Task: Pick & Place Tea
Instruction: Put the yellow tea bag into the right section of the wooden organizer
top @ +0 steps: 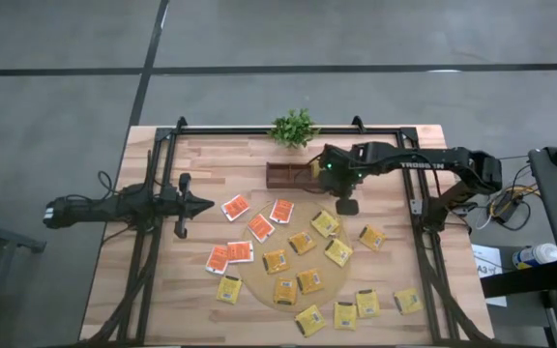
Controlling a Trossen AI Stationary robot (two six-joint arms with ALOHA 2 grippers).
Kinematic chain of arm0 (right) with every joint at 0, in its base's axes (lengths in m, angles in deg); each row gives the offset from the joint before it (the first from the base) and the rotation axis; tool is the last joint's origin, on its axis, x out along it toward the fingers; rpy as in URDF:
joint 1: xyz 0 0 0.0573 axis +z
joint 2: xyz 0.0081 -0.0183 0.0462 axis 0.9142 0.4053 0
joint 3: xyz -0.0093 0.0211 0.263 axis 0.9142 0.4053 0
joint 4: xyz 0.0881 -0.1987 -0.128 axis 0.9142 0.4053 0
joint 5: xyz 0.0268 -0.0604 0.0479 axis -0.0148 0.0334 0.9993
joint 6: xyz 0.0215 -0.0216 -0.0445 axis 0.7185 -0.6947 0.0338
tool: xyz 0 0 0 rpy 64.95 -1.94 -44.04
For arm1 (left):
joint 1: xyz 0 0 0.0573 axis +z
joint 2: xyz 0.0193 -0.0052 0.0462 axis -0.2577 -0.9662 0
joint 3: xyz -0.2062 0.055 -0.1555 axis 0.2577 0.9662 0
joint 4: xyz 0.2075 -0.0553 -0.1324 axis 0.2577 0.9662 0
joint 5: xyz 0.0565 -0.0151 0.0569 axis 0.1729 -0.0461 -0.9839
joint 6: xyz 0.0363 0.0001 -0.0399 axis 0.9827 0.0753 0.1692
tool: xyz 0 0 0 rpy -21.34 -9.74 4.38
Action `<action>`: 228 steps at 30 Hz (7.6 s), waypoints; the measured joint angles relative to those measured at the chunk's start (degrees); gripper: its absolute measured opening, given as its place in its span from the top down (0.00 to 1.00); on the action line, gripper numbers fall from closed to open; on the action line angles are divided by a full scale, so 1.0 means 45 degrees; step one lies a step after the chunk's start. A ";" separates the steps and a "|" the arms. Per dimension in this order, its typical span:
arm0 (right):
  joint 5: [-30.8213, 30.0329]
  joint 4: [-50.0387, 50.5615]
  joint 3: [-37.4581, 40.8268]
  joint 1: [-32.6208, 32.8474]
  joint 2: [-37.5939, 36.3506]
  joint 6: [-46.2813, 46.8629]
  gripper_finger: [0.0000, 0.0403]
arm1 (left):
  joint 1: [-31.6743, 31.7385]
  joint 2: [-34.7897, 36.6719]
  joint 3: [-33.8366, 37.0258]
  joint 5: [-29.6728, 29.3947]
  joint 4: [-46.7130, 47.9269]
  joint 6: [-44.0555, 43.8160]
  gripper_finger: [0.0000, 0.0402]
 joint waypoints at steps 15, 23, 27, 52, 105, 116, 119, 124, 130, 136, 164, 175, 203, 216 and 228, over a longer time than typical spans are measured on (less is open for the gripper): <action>0.1417 -0.1301 0.0542 0.0192 0.1515 0.0708 0.74 | -0.0002 -0.0002 -0.0005 -0.0002 0.0000 0.0002 1.00; 0.1447 -0.1618 0.0397 0.0121 0.2476 0.0663 0.52 | 0.0000 -0.0002 -0.0003 0.0000 -0.0005 0.0000 1.00; 0.1457 -0.1980 0.0387 0.0033 0.2759 0.0469 0.46 | 0.0000 -0.0002 -0.0005 0.0000 -0.0005 0.0000 1.00; 0.3427 -0.2024 0.0610 -0.0604 0.3706 -0.0772 0.46 | -0.0004 -0.0002 -0.0002 -0.0002 -0.0005 0.0000 1.00; 0.4664 -0.1389 0.0771 -0.0745 0.3682 -0.1340 0.98 | -0.0002 -0.0002 -0.0002 -0.0005 0.0000 0.0000 1.00; 0.2913 -0.0156 -0.0986 -0.1052 0.3155 -0.1575 0.98 | -0.0005 -0.0001 -0.0003 -0.0003 0.0000 0.0001 1.00; 0.2744 0.0077 -0.1599 -0.1228 0.3011 -0.1623 0.98 | -0.0002 0.0000 -0.0004 -0.0004 0.0000 0.0000 1.00; 0.2618 0.0390 -0.2180 -0.1552 0.2963 -0.1808 0.98 | -0.0002 0.0000 -0.0002 -0.0002 0.0000 0.0002 1.00; 0.2293 0.0402 -0.2016 -0.1654 0.2963 -0.1933 0.98 | -0.0002 0.0002 -0.0005 0.0000 -0.0005 0.0002 1.00; 0.2289 0.0165 -0.1933 -0.1654 0.2963 -0.1642 0.98 | -0.0003 0.0001 -0.0001 -0.0003 -0.0005 0.0000 1.00; -0.0374 -0.2454 -0.1847 -0.0543 0.2953 0.8277 0.51 | -0.0003 0.0002 -0.0005 -0.0005 -0.0015 0.0000 1.00; -0.0257 -0.1960 -0.1517 -0.0259 0.2953 1.1174 0.46 | -0.0001 -0.0001 -0.0005 -0.0005 -0.0019 0.0003 1.00; -0.0763 -0.2749 -0.0775 0.0555 0.3983 1.0922 0.46 | -0.0005 -0.0002 0.0000 -0.0005 -0.0024 0.0004 1.00; -0.1237 -0.1264 -0.3054 0.0507 0.6260 1.0958 0.46 | 0.0000 -0.0007 -0.0005 -0.0005 -0.0011 0.0000 1.00; -0.1702 -0.0737 -0.3649 0.0502 0.6862 1.1270 0.46 | -0.0003 -0.0012 -0.0001 0.0000 -0.0010 0.0001 1.00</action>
